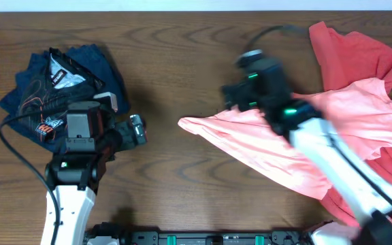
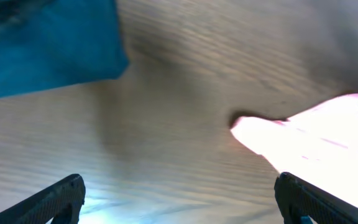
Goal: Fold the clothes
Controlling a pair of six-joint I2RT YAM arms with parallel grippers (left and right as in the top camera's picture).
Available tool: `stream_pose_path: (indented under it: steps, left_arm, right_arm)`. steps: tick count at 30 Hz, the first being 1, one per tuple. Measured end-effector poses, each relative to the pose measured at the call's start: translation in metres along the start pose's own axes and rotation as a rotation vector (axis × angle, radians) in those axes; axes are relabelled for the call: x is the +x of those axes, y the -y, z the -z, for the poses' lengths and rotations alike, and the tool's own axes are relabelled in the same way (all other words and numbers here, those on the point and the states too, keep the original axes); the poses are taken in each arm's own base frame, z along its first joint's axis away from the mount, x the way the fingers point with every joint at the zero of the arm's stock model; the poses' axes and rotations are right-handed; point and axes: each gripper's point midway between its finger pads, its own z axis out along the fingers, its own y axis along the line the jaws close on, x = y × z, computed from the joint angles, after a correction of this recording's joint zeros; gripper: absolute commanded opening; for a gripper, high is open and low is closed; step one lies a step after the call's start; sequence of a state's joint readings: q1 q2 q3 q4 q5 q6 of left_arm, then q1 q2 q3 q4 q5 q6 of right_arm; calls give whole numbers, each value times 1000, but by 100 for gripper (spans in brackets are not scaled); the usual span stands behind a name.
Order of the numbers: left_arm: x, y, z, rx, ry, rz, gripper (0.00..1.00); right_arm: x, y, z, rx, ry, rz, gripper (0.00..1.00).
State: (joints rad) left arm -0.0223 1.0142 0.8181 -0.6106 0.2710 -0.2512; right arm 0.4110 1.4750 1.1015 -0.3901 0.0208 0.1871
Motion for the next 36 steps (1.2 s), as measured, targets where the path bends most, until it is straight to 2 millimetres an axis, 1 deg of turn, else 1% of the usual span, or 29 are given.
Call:
stream_pose_path:
  steps: [1,3,5,6,10,12,15,19,20,21,22,24,25,26,28,31,32,33,35,36]
  left_arm:
    - [1,4,-5,23,-19,19,98]
    - [7,9,-17,54,-66,45,98]
    - [17,16,-33,80,-136,56,98]
    - [22,21,-42,91,-168,54,98]
    - [42,46,-78,145,-261,5,98]
    - [54,60,-98,172,-300,-33,98]
    - [68,77,-123,205,-330,-82,98]
    - [82,88,-154,232,-345,-121,99]
    - [84,90,-160,236,-346,-126,98]
    - [86,93,-167,250,-341,-134,91]
    - [81,97,-170,264,-318,-139,78]
    - [79,101,-177,280,-297,-147,37]
    - [77,103,-182,293,-284,-151,19]
    - [78,104,-186,296,-279,-154,6]
    - [79,103,-190,297,-278,-154,6]
    - [77,103,-189,296,-274,-151,6]
    - [74,100,-187,290,-277,-141,6]
    - [69,97,-184,283,-276,-130,6]
    - [47,89,-174,271,-247,-93,6]
    - [26,86,-166,272,-205,-74,6]
  right_arm:
    - [0,18,10,37,-10,-31,99]
    - [9,47,27,101,-54,-83,99]
    - [26,74,38,160,-120,-137,99]
    - [40,89,44,193,-173,-170,99]
    - [73,127,60,279,-296,-268,99]
    - [84,141,67,311,-333,-311,99]
    - [96,156,76,343,-370,-364,99]
    - [105,163,82,360,-400,-397,99]
    - [106,163,83,359,-405,-399,99]
    - [108,162,83,358,-414,-400,99]
    - [109,161,84,355,-420,-401,99]
    - [110,161,84,354,-425,-402,99]
    - [111,160,85,354,-429,-403,99]
    - [112,160,85,354,-433,-403,99]
    - [114,159,86,354,-443,-404,99]
    - [115,159,87,354,-448,-405,99]
    - [115,159,87,354,-448,-405,93]
    - [115,159,86,354,-447,-404,92]
    - [114,161,87,354,-441,-416,90]
    - [113,162,86,356,-436,-418,90]
